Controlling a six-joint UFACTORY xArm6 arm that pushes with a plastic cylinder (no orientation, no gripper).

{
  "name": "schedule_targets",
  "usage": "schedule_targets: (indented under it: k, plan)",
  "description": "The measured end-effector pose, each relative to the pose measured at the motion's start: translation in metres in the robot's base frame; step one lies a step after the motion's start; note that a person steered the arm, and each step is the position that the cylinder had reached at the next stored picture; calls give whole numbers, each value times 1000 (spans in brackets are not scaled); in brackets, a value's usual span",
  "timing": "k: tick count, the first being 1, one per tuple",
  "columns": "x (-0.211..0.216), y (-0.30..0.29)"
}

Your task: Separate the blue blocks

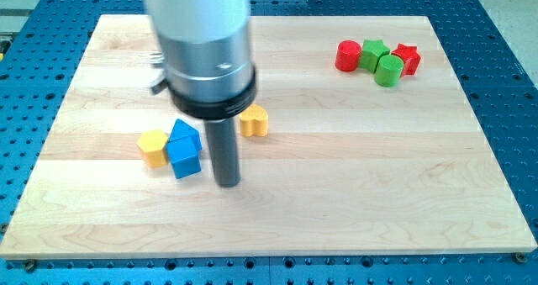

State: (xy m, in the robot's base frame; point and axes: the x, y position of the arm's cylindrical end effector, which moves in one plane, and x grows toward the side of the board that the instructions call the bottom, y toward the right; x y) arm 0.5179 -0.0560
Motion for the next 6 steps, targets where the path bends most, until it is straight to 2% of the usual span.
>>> schedule_targets:
  k: [1, 3, 4, 5, 6]
  plan:
    - [-32, -78]
    - [-69, -98]
    - [-72, -13]
    - [-99, -38]
    - [-101, -109]
